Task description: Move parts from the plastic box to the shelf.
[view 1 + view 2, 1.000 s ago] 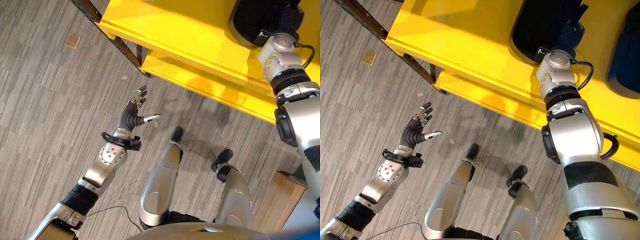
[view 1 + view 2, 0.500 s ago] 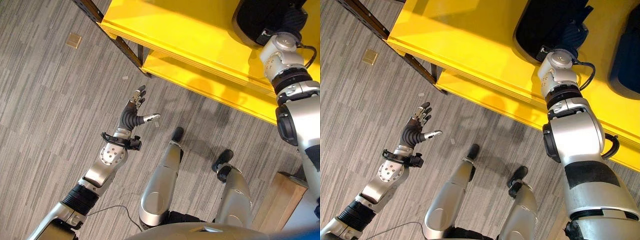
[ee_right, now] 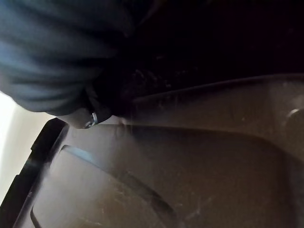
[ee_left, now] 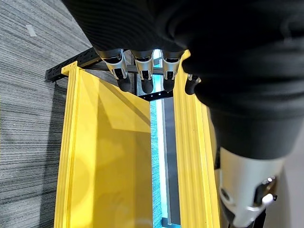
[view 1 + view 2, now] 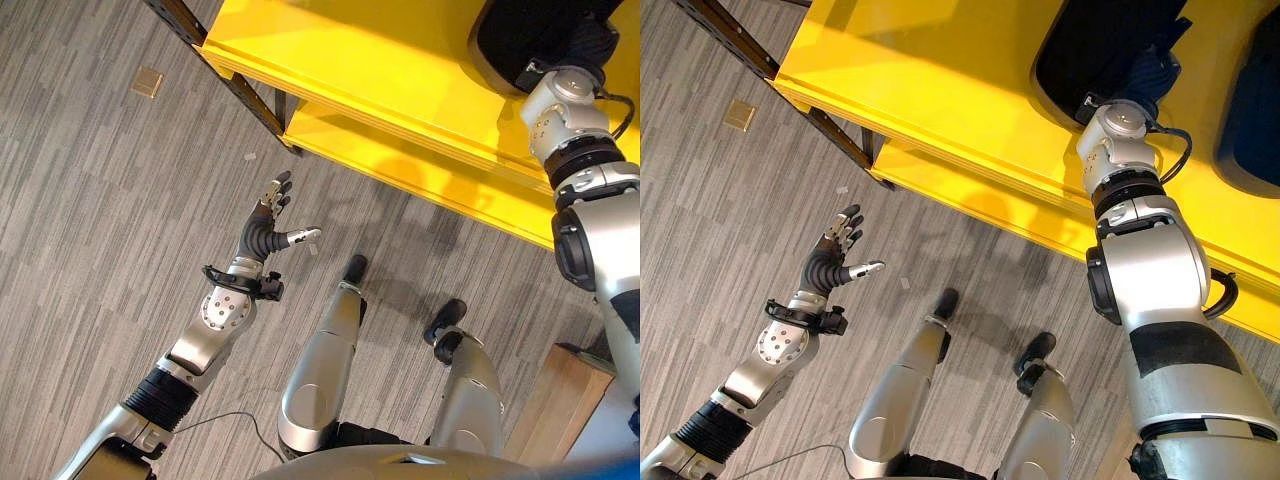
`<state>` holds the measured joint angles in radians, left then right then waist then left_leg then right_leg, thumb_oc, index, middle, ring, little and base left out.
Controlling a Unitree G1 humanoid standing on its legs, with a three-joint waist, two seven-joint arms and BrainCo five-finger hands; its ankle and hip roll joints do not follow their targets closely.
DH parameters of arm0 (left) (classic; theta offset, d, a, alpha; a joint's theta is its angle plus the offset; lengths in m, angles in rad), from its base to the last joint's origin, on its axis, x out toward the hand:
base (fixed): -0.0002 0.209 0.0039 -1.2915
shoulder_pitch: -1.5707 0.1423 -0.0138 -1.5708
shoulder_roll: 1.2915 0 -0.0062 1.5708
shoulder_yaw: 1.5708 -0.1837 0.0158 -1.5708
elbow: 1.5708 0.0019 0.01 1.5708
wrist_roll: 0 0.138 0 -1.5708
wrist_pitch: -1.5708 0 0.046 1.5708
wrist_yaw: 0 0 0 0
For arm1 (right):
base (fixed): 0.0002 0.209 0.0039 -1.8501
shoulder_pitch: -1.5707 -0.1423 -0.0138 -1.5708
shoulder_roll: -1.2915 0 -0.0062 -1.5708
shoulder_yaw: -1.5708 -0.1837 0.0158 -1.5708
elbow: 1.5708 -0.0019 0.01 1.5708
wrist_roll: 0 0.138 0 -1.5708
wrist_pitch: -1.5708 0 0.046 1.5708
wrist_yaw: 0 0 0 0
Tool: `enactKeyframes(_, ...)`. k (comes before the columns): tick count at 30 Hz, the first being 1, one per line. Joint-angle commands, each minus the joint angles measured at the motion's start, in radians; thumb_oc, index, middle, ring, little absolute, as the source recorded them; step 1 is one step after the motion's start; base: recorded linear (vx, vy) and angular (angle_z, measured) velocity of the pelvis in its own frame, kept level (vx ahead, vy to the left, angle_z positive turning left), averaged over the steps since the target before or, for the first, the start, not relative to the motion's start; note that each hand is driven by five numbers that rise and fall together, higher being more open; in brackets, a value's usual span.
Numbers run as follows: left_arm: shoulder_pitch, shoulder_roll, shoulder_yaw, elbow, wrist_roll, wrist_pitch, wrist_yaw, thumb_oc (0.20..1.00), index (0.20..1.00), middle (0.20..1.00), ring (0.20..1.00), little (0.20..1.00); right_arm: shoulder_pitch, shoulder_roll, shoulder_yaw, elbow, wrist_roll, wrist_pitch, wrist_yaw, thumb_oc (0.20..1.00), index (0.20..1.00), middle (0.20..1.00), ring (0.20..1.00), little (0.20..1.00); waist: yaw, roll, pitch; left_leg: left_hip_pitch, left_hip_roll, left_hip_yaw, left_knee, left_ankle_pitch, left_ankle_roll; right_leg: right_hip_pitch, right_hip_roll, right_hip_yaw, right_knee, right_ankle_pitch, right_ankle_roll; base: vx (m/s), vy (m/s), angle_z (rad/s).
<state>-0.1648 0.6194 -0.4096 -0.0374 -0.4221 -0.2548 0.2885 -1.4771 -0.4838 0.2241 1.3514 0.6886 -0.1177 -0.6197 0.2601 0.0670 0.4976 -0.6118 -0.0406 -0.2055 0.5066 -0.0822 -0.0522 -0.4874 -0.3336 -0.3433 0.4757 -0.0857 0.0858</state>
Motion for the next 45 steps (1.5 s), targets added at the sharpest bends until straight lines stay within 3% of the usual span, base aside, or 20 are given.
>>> enactKeyframes(1,-0.010,0.041,0.008,-0.068,-0.002,-0.050,0.017,1.000,1.000,1.000,1.000,1.000,-0.031,-0.035,0.000,-0.013,0.026,-0.045,-0.010,0.200,0.200,0.200,0.200,0.200,-0.003,0.019,-0.002,0.000,0.055,0.044,0.082,-0.123,0.001,0.033,-0.025,0.089,-0.053,0.016,0.068,0.00,0.000,0.00)
enactKeyframes(3,-0.011,0.042,0.008,-0.069,-0.002,-0.051,0.018,1.000,1.000,1.000,1.000,1.000,-0.031,-0.034,0.001,-0.011,0.025,-0.044,-0.011,0.200,0.200,0.200,0.200,0.200,-0.003,0.019,-0.002,0.001,0.055,0.045,0.082,-0.122,0.001,0.034,-0.025,0.089,-0.053,0.017,0.068,0.00,0.000,0.00)
enactKeyframes(4,-0.010,0.041,0.007,-0.069,-0.003,-0.051,0.018,1.000,1.000,1.000,1.000,1.000,-0.030,-0.034,0.008,-0.009,0.012,-0.039,-0.011,0.451,0.451,0.451,0.451,0.451,-0.003,0.018,-0.001,0.004,0.055,0.045,0.079,-0.122,0.001,0.037,-0.024,0.088,-0.055,0.017,0.068,0.00,0.000,0.00)
enactKeyframes(5,-0.010,0.041,0.007,-0.069,-0.003,-0.050,0.019,1.000,1.000,1.000,1.000,1.000,-0.031,-0.033,0.009,-0.008,0.010,-0.039,-0.013,0.624,0.624,0.624,0.624,0.624,-0.004,0.017,0.000,0.005,0.056,0.045,0.079,-0.121,0.001,0.039,-0.024,0.089,-0.055,0.018,0.068,0.00,0.000,0.00)
enactKeyframes(6,-0.010,0.041,0.006,-0.069,-0.003,-0.050,0.019,1.000,1.000,1.000,1.000,1.000,-0.031,-0.032,0.008,-0.007,0.011,-0.040,-0.015,0.956,0.956,0.956,0.956,0.956,-0.004,0.016,0.001,0.004,0.056,0.045,0.080,-0.122,0.001,0.039,-0.024,0.088,-0.055,0.018,0.068,0.00,0.000,0.00)
enactKeyframes(7,-0.009,0.040,0.005,-0.067,-0.004,-0.048,0.019,1.000,1.000,1.000,1.000,1.000,-0.028,-0.032,0.003,-0.007,0.015,-0.042,-0.016,1.000,1.000,1.000,1.000,1.000,-0.005,0.015,0.001,0.004,0.056,0.046,0.081,-0.122,0.001,0.039,-0.023,0.089,-0.055,0.019,0.068,0.00,0.000,0.00)
enactKeyframes(12,-0.010,0.042,0.007,-0.064,0.002,-0.046,0.023,1.000,1.000,1.000,1.000,1.000,-0.028,-0.026,-0.027,-0.029,0.077,-0.073,-0.026,1.000,1.000,1.000,1.000,1.000,-0.008,0.013,0.002,0.007,0.058,0.047,0.078,-0.122,0.000,0.042,-0.020,0.088,-0.061,0.020,0.068,0.00,0.000,0.00)
enactKeyframes(20,0.002,0.040,0.015,-0.063,-0.004,-0.044,0.036,1.000,1.000,1.000,1.000,1.000,-0.015,0.001,-0.024,-0.132,0.043,-0.109,-0.069,1.000,1.000,1.000,1.000,1.000,-0.021,0.005,0.007,0.004,0.063,0.051,0.083,-0.122,0.000,0.037,-0.016,0.095,-0.059,0.022,0.066,0.00,0.000,0.00)
enactKeyframes(25,0.011,0.034,0.019,-0.062,-0.005,-0.038,0.044,1.000,1.000,1.000,1.000,1.000,0.024,0.027,-0.054,-0.252,0.018,-0.153,-0.121,1.000,1.000,1.000,1.000,1.000,-0.035,-0.001,0.013,0.008,0.067,0.054,0.081,-0.121,-0.001,0.040,-0.010,0.099,-0.063,0.023,0.065,0.00,0.000,-0.03)
enactKeyframes(29,0.021,0.024,0.027,-0.062,0.000,-0.037,0.053,1.000,1.000,1.000,1.000,1.000,0.094,0.056,-0.070,-0.477,-0.122,-0.168,-0.202,1.000,1.000,1.000,1.000,1.000,-0.052,-0.007,0.020,0.015,0.071,0.057,0.079,-0.122,-0.002,0.041,-0.007,0.104,-0.065,0.025,0.062,-0.01,-0.001,-0.05)
enactKeyframes(38,0.020,0.019,0.039,-0.062,0.041,-0.045,0.058,1.000,1.000,1.000,1.000,1.000,0.207,0.048,-0.116,-0.816,-0.495,-0.069,-0.327,1.000,1.000,1.000,1.000,1.000,-0.061,-0.007,0.021,0.025,0.072,0.059,0.079,-0.124,0.001,0.046,-0.008,0.107,-0.060,0.022,0.063,-0.01,-0.008,-0.03)
enactKeyframes(45,0.027,0.024,0.060,-0.061,0.076,-0.046,0.048,1.000,1.000,1.000,1.000,1.000,0.311,0.080,-0.125,-1.028,-0.722,0.012,-0.313,1.000,1.000,1.000,1.000,1.000,-0.070,-0.020,0.012,0.048,0.080,0.064,0.064,-0.111,0.000,0.058,-0.007,0.107,-0.071,0.035,0.064,-0.01,-0.009,-0.02)
